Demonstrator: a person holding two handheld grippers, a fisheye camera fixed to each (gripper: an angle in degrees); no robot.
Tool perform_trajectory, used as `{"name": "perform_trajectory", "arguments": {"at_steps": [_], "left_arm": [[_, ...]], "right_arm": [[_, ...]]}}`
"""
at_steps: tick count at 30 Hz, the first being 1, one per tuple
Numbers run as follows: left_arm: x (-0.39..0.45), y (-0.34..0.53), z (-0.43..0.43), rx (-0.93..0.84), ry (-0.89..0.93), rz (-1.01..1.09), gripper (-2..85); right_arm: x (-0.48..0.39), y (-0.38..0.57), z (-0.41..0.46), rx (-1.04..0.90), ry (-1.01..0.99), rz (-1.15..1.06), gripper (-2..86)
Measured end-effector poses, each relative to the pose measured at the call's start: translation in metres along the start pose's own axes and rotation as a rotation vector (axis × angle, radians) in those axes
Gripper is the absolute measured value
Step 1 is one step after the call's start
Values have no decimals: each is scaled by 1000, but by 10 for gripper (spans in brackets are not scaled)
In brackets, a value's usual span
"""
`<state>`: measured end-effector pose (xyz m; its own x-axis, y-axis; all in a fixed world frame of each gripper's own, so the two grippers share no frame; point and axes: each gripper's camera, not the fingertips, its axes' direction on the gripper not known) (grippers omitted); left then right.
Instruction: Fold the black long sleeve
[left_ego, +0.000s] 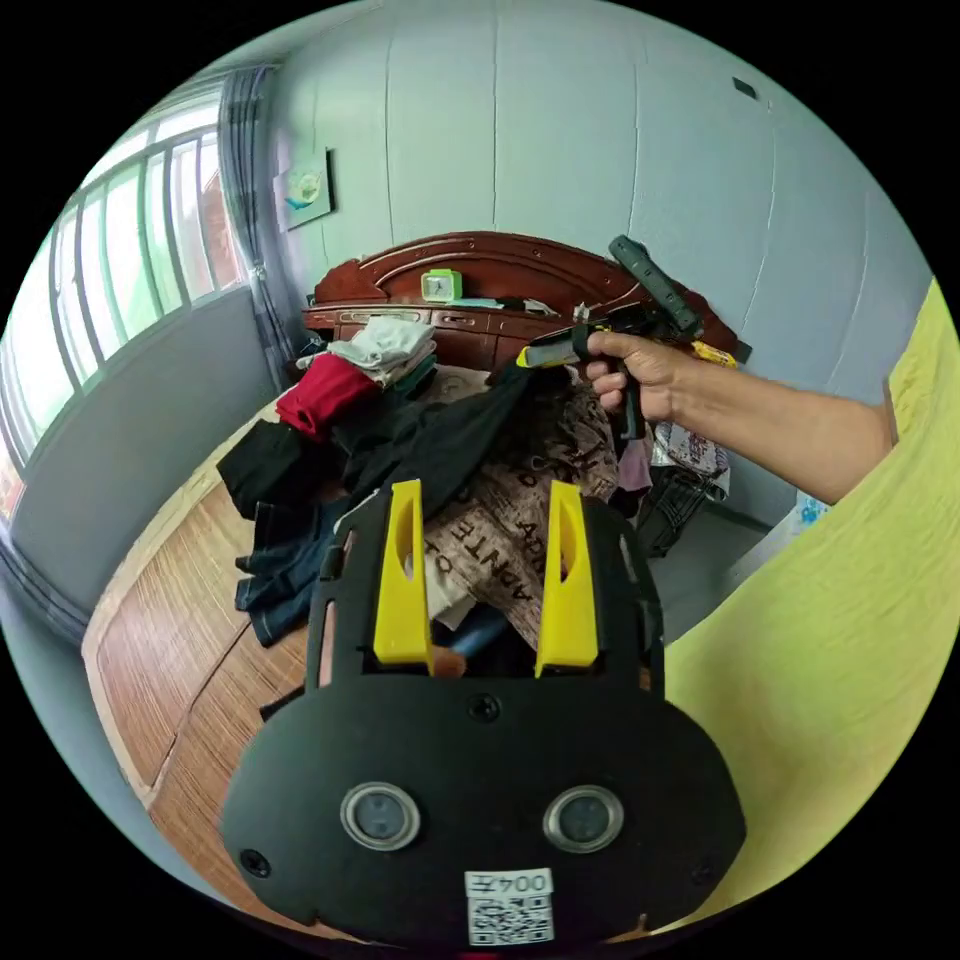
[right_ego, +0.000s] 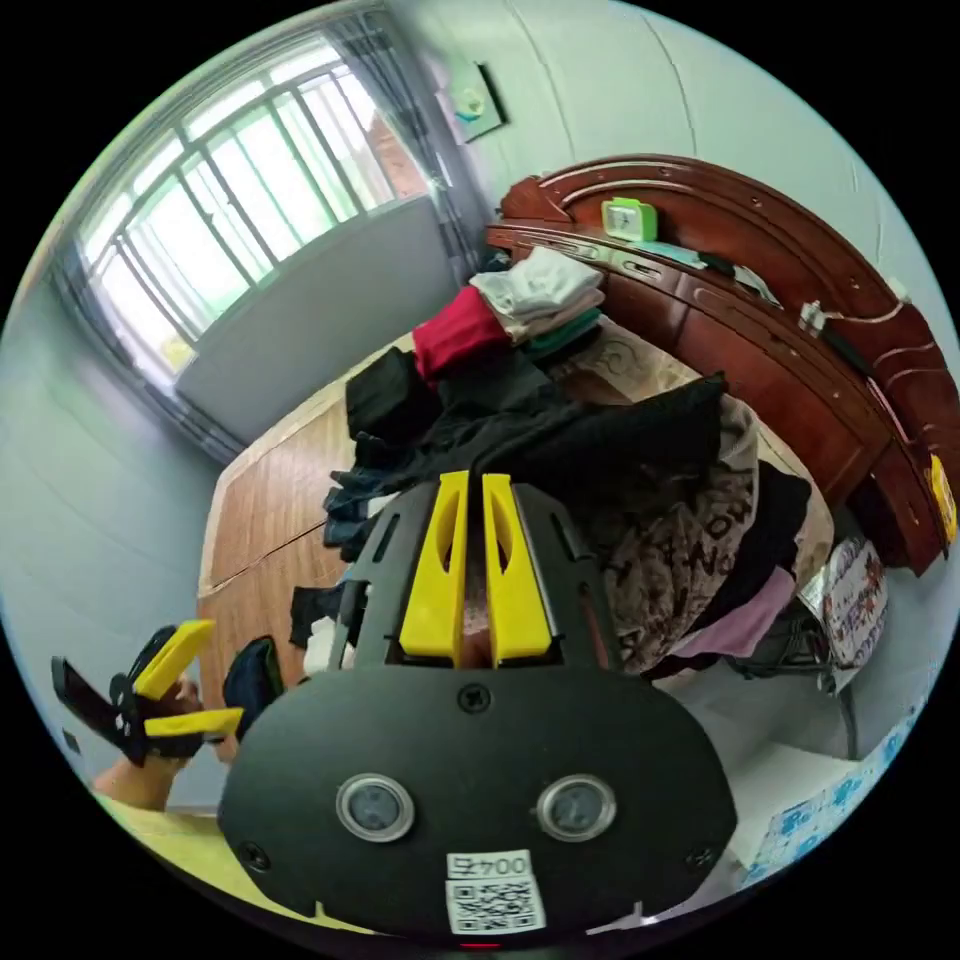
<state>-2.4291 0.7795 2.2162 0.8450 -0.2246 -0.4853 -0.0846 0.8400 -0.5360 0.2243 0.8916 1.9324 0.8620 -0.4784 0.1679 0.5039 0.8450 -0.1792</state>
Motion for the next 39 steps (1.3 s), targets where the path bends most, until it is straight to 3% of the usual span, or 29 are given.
{"name": "perform_trajectory", "arguments": {"at_steps": [7,11,13,16,19,22,27,29,32,36,39], "left_arm": [[8,-54,23,45,-101,66,174],[5,-66,19,77,-178,57,63],[3,-68,8,87,-218,49,24],[-22,-62,-8,60,-136,-117,5],[-52,-44,-32,66,-31,-275,-2],[-63,-31,-62,94,11,-325,-3],[-61,-23,-116,132,56,-312,-4],[-58,-21,-128,116,50,-292,-4],[-59,-15,-144,108,63,-305,-4],[-68,-9,-162,123,82,-350,-3],[-80,-8,-180,138,94,-357,-3]], "right_arm": [[-57,-4,-68,-60,-353,-287,23],[-74,-8,-101,-116,-532,-392,30],[-81,-9,-111,-121,-529,-458,35],[-70,-21,-121,-75,-514,-485,47],[-29,-49,-121,-58,-516,-388,67],[36,-84,-104,-58,-503,-153,147],[126,-133,-23,-263,-665,284,218],[128,-147,-4,-308,-704,356,225],[114,-174,25,-405,-685,396,197],[84,-200,41,-547,-659,346,53],[66,-231,-25,-291,-739,275,36]]}}
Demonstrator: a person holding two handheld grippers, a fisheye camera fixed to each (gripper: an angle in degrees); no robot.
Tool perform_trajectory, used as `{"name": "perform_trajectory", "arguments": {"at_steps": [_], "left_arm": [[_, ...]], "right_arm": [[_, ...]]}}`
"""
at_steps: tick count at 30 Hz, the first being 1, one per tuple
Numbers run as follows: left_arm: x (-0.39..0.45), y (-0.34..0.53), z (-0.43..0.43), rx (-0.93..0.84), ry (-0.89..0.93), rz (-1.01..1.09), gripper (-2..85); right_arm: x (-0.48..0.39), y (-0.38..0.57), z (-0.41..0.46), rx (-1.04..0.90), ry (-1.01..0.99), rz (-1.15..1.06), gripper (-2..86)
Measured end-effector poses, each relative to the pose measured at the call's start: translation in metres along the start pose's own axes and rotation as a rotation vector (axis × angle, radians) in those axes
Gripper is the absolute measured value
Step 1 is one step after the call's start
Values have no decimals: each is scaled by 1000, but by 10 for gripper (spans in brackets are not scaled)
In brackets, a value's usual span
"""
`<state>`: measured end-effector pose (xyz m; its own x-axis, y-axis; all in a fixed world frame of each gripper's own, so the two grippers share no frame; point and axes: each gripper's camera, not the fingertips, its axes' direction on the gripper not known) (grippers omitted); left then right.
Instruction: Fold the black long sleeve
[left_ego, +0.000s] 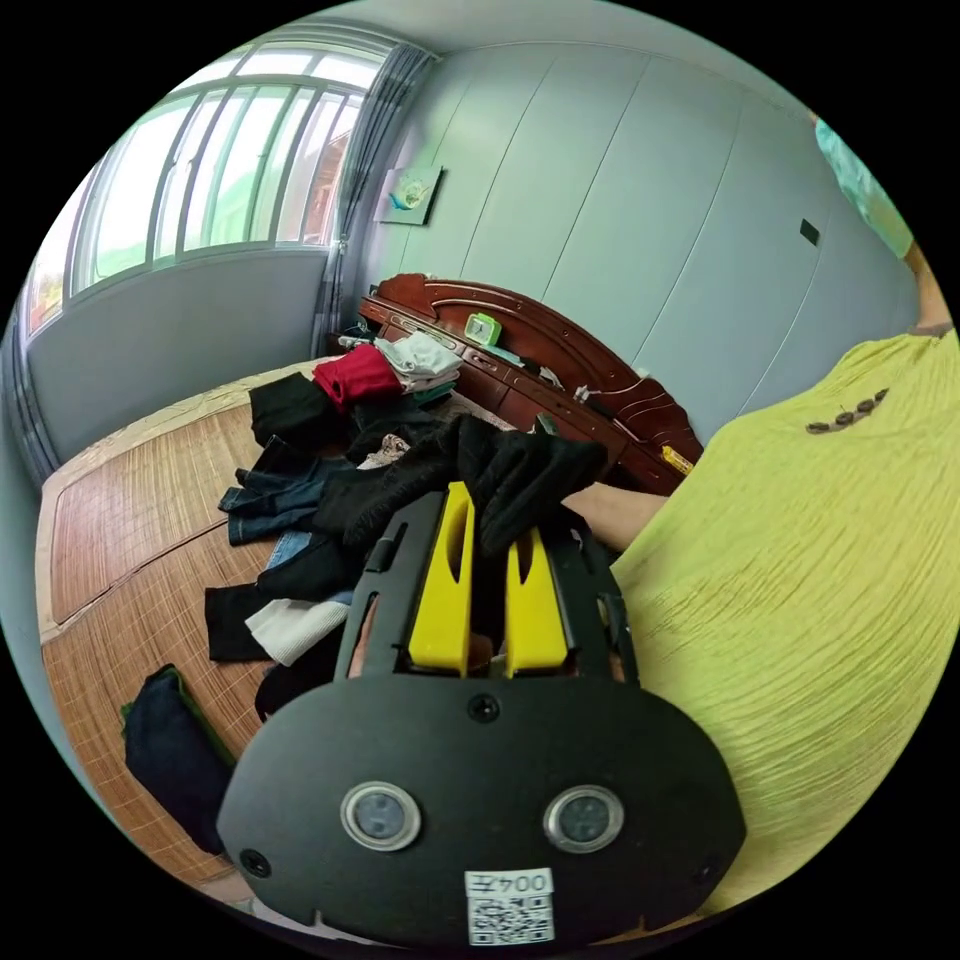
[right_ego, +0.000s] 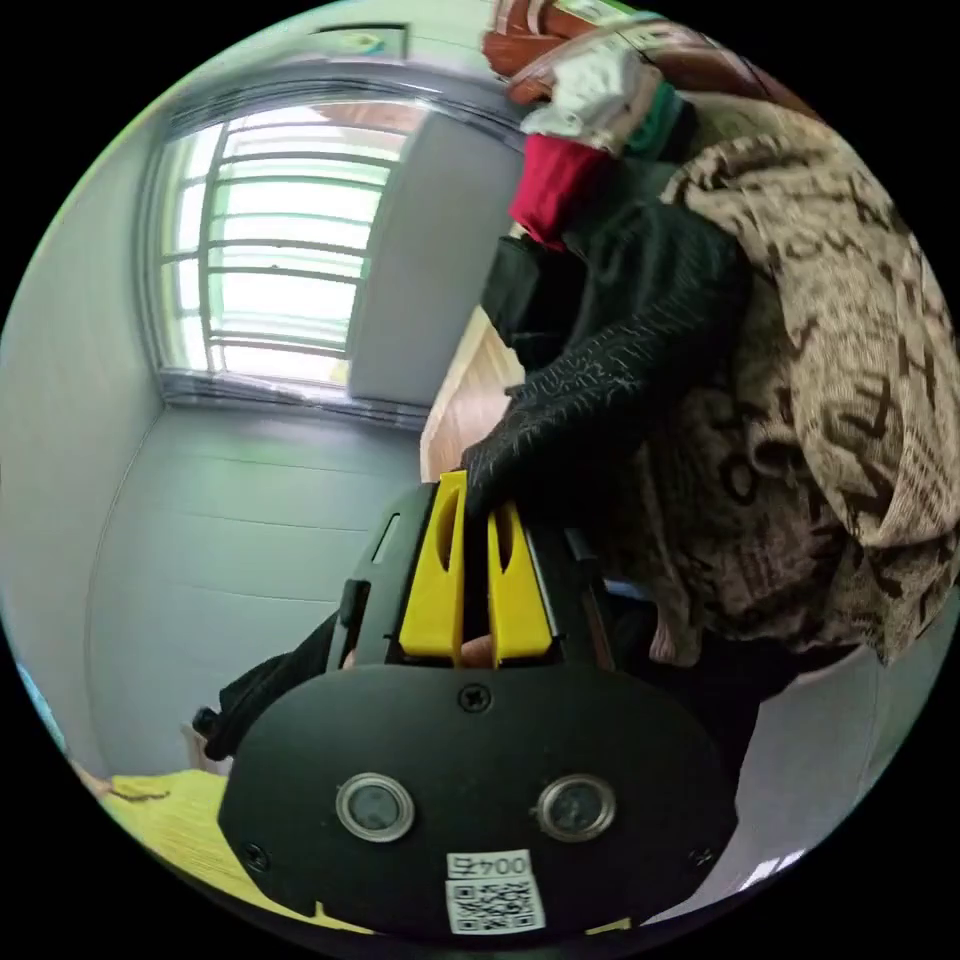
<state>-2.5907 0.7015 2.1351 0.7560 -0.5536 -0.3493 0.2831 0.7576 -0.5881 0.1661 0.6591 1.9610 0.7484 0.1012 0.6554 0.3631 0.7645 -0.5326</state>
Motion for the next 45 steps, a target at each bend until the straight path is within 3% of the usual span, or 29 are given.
{"name": "perform_trajectory", "arguments": {"at_steps": [9,14,18,22,30,35,39,45], "left_arm": [[-6,-50,-82,229,297,194,-3],[-4,-53,-103,279,613,306,-3],[9,-53,-106,254,939,398,-4],[42,-48,-111,191,1145,498,-4],[189,-37,-124,26,1595,642,-3],[308,-13,-152,0,1726,780,-3],[425,13,-173,14,1853,758,-3],[611,46,-228,127,1858,846,-3]], "right_arm": [[-295,48,-191,215,-225,-735,23],[-417,147,-281,372,-148,-920,18],[-493,246,-343,557,-45,-913,16],[-554,323,-392,705,106,-823,16],[-701,474,-524,985,470,-683,15],[-776,547,-616,1138,659,-626,13],[-840,602,-719,1226,770,-602,12],[-925,653,-892,1253,845,-582,14]]}}
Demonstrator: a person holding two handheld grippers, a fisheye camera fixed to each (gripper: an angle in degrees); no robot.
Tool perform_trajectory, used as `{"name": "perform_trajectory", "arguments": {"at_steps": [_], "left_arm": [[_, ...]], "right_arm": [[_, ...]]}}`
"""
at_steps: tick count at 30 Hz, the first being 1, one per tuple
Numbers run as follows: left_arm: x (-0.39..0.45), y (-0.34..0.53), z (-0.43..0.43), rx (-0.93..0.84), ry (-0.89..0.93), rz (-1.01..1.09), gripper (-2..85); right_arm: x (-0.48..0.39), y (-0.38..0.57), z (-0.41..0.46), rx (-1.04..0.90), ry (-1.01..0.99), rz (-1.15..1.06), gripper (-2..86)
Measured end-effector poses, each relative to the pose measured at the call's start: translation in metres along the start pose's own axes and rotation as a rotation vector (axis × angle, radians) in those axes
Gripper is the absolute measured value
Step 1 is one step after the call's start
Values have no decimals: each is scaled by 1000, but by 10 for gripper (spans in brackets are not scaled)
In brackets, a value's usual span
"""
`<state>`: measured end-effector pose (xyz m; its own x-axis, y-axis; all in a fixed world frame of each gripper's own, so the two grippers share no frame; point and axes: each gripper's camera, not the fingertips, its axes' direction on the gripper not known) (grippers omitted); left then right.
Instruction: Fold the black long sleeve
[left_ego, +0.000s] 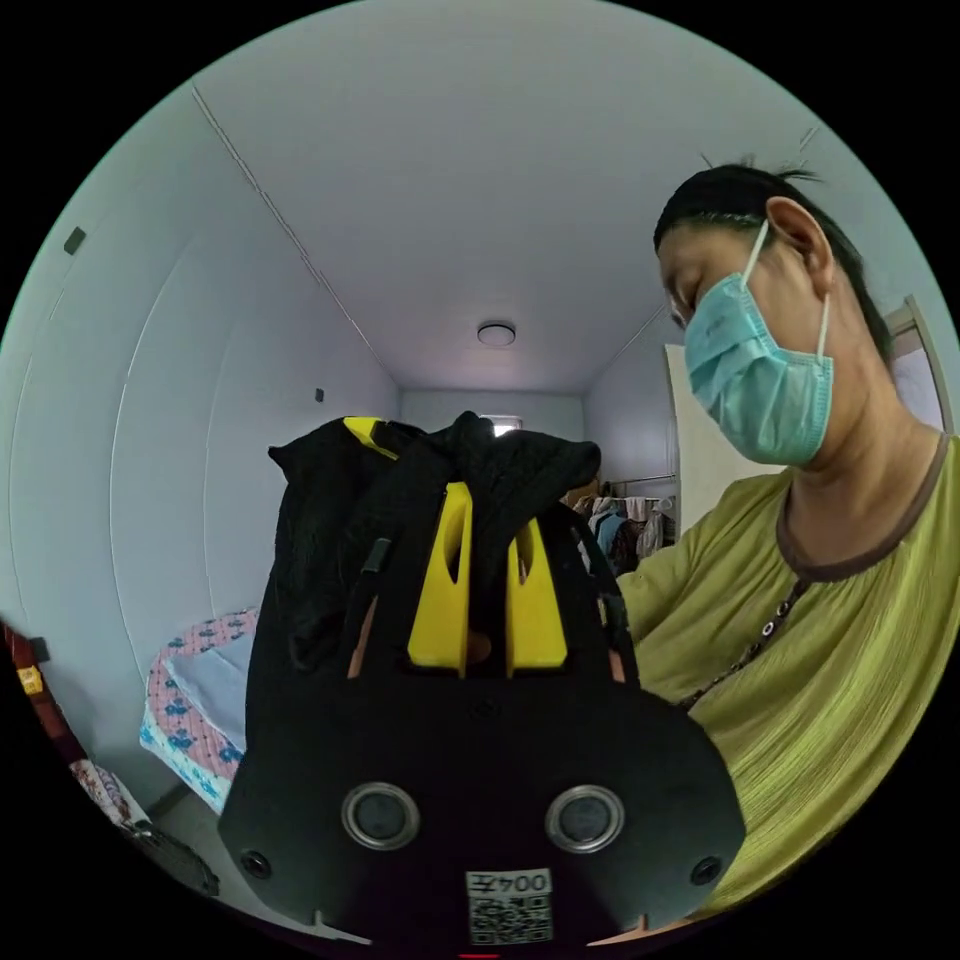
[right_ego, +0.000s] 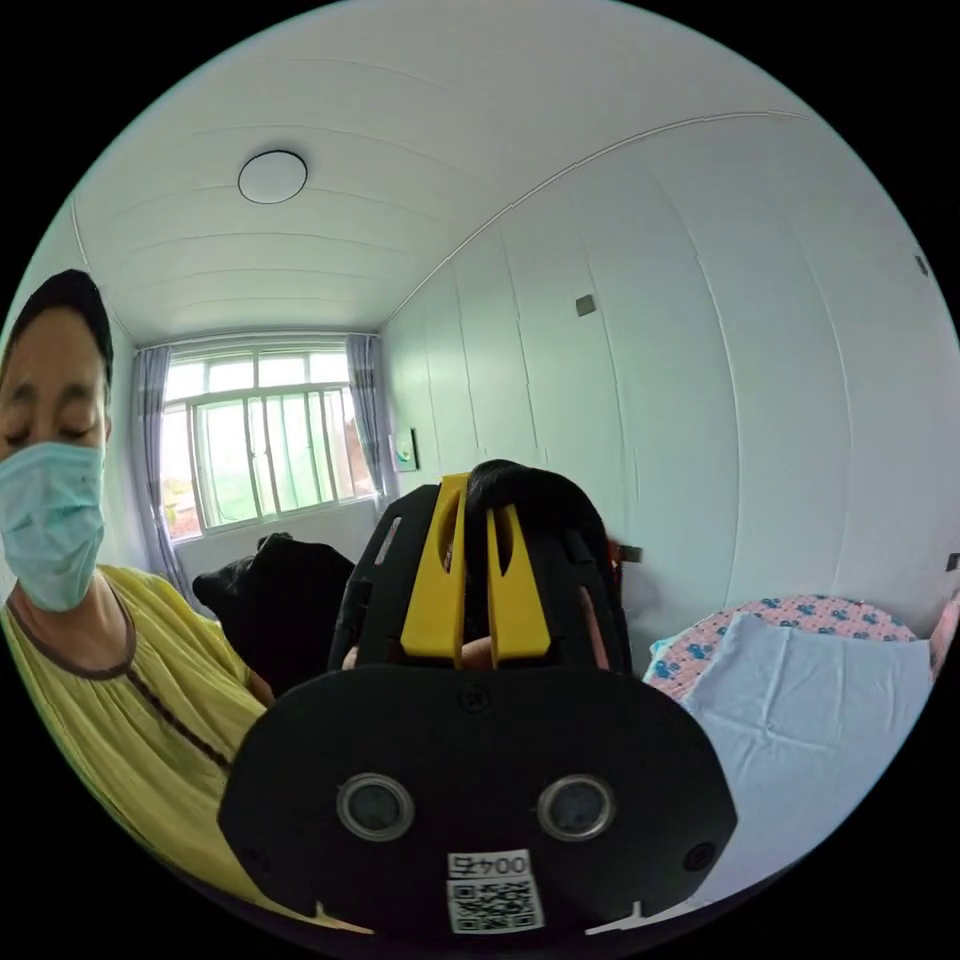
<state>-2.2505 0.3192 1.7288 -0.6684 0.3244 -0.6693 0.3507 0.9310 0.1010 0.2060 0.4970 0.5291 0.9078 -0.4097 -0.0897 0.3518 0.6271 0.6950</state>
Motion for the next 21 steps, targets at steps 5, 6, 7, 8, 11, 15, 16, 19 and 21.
{"name": "perform_trajectory", "arguments": {"at_steps": [5,6,7,8,11,15,16,19,21], "left_arm": [[-27,-58,137,2,9,53,-3],[-35,-71,170,-4,21,49,-3],[-39,-77,187,-10,28,53,-3],[-46,-87,222,-25,37,74,-3],[-64,-97,310,-95,34,129,-3],[-93,-77,434,-237,-18,159,-1],[-98,-71,451,-261,-20,154,0],[-130,-42,536,-382,-35,126,5],[-157,-17,601,-501,-65,124,15]], "right_arm": [[76,-130,-41,10,99,-32,15],[94,-161,-48,16,118,-38,15],[103,-176,-52,25,133,-37,15],[121,-205,-58,37,152,-45,17],[164,-270,-67,25,186,-85,20],[232,-328,-62,-81,194,-114,23],[243,-333,-61,-100,186,-109,24],[302,-352,-53,-196,135,-90,25],[356,-356,-50,-243,71,-29,26]]}}
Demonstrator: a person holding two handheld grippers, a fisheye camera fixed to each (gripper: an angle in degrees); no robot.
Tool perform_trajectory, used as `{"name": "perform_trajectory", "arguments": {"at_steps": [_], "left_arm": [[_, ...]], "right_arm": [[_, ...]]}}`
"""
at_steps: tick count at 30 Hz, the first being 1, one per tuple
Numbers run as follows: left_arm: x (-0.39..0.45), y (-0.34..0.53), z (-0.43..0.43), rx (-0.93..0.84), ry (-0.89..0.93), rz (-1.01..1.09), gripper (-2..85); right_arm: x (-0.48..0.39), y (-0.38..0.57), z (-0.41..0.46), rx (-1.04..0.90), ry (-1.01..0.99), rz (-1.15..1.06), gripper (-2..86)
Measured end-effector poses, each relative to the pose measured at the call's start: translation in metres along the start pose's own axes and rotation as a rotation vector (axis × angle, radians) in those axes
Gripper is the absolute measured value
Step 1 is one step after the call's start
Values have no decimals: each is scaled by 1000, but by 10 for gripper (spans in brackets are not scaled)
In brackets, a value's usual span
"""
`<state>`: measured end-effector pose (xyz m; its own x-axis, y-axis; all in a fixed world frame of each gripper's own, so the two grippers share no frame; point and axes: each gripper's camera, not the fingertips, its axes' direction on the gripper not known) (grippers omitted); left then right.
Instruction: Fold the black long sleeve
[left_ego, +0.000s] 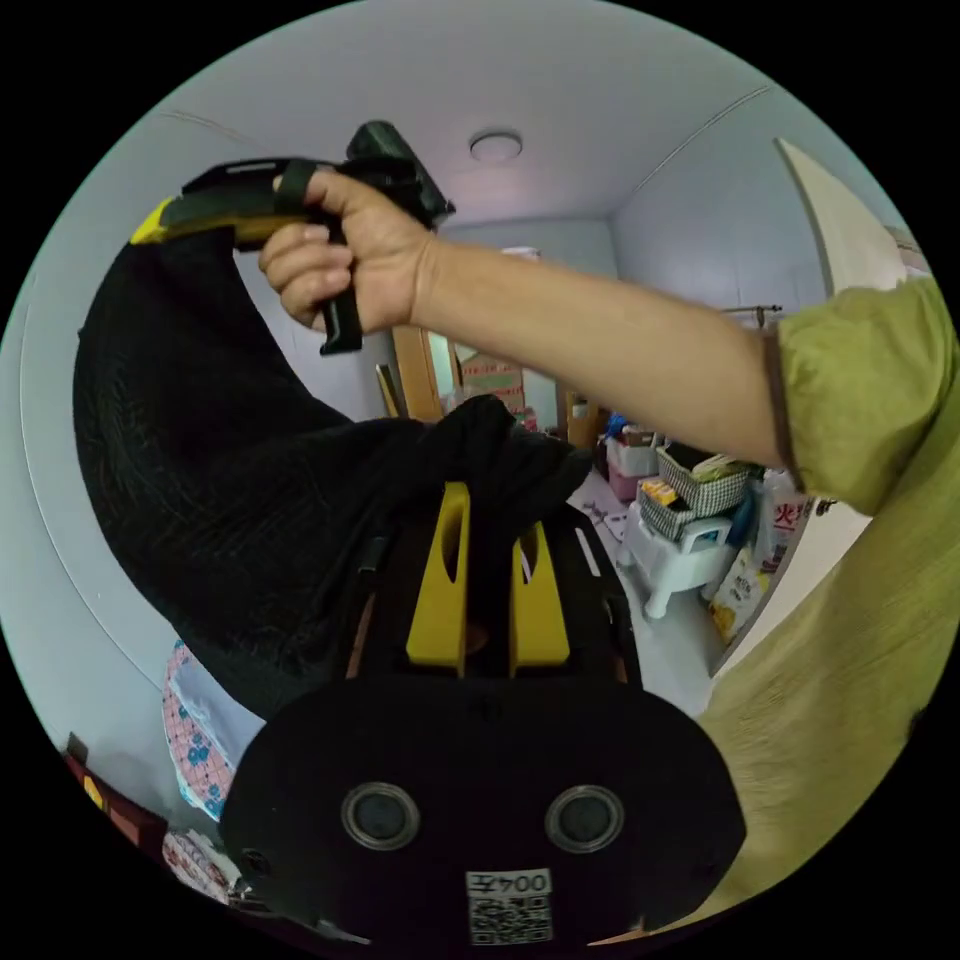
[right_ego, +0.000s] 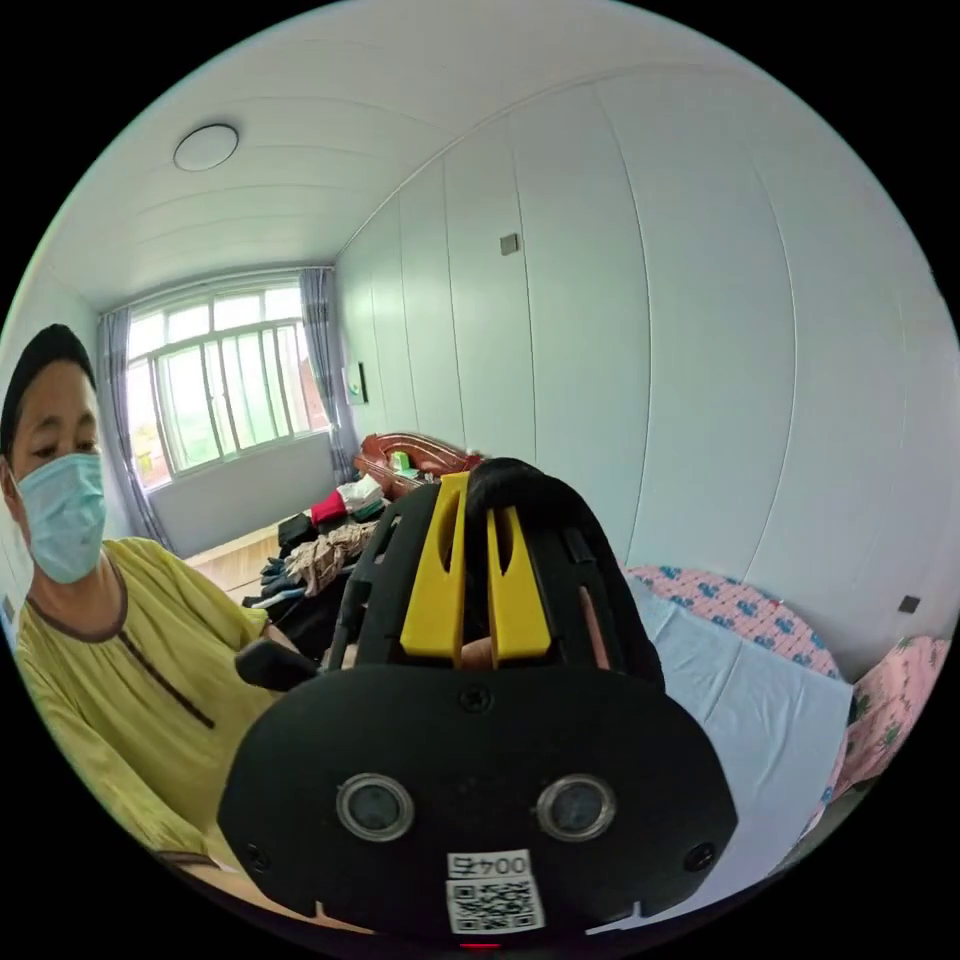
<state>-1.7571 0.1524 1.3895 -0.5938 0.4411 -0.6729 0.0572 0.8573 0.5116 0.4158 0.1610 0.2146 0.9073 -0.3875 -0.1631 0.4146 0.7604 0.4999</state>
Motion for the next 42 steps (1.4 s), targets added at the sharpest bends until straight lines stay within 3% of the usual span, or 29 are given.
{"name": "perform_trajectory", "arguments": {"at_steps": [5,9,14,18,21,26,36,40,42], "left_arm": [[-46,-10,120,-198,26,-52,43],[-68,-31,183,-326,40,-89,57],[-86,-55,212,-386,18,-123,60],[-117,-73,211,-397,-147,-227,60],[-149,-85,221,-436,-250,-311,65],[-200,-128,266,-408,-192,-407,101],[-219,-256,349,-678,45,77,137],[-241,-281,357,-652,103,70,137],[-263,-298,360,-534,123,23,135]], "right_arm": [[125,18,2,-26,-98,233,30],[222,46,-19,68,-231,448,34],[306,66,-68,215,-296,629,35],[348,61,-94,179,-332,702,36],[360,45,-108,92,-353,686,36],[360,22,-130,12,-462,640,37],[367,-22,-195,-100,-445,612,39],[370,-32,-212,-122,-430,616,38],[370,-41,-219,-145,-428,610,37]]}}
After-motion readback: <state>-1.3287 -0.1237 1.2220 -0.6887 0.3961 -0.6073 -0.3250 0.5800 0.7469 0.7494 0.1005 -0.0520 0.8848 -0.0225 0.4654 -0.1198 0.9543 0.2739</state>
